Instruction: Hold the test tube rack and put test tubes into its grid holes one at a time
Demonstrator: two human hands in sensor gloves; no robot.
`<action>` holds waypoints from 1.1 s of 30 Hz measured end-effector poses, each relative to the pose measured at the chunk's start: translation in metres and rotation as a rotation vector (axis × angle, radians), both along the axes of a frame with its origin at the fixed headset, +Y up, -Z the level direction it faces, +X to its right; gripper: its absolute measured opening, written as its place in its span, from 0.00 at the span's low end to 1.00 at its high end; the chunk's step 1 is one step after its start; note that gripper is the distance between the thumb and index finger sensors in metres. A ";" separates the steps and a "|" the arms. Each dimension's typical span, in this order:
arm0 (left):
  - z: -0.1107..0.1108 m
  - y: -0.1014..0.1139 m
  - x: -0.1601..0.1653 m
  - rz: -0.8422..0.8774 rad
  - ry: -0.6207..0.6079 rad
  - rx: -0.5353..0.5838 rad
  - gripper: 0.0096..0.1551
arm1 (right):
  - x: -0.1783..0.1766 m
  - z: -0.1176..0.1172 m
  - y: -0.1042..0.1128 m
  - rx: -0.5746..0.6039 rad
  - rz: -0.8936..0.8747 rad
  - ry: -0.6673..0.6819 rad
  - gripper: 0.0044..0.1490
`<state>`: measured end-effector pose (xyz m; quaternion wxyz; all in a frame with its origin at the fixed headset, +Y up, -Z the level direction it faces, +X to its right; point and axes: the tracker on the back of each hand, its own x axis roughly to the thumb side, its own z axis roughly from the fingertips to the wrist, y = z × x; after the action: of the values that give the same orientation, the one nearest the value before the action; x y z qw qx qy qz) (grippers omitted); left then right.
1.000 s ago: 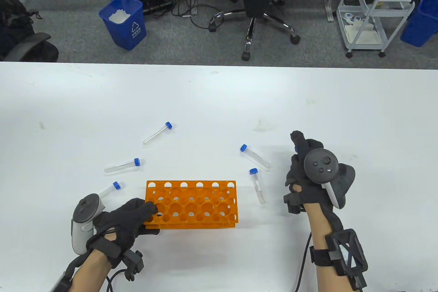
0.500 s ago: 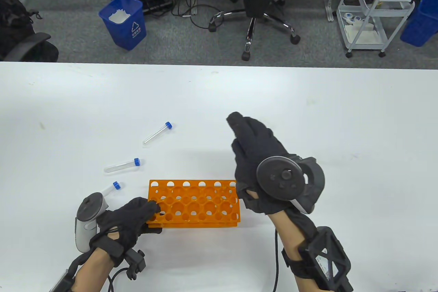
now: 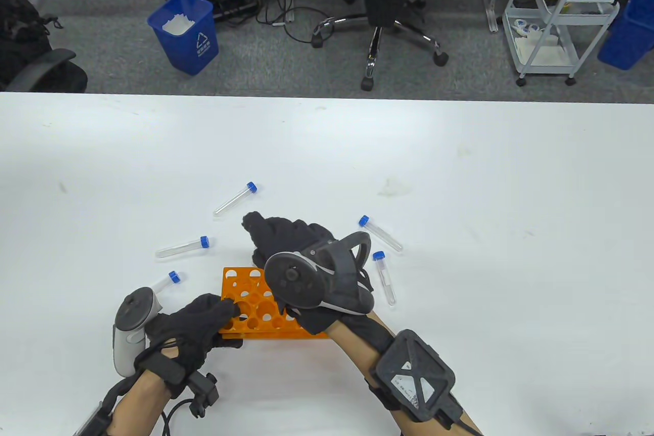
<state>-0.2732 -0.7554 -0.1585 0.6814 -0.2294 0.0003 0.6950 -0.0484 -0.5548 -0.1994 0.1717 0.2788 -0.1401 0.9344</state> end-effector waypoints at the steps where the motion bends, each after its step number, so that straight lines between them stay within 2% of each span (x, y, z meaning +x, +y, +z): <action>1: 0.000 0.000 0.000 0.001 -0.001 0.001 0.20 | -0.001 0.000 -0.002 -0.002 0.008 0.001 0.36; 9: 0.000 0.000 0.001 0.006 -0.005 0.016 0.20 | -0.018 -0.004 -0.026 -0.040 0.107 0.023 0.36; 16: 0.000 0.001 0.002 0.013 -0.010 0.029 0.20 | -0.031 -0.004 -0.041 -0.062 0.266 0.026 0.37; 33: 0.002 0.002 0.002 0.023 0.005 0.050 0.20 | -0.032 0.002 -0.046 -0.042 0.285 0.012 0.38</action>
<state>-0.2712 -0.7538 -0.1567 0.6791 -0.2106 -0.0181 0.7030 -0.0806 -0.6004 -0.1969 0.0438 0.2978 -0.0783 0.9504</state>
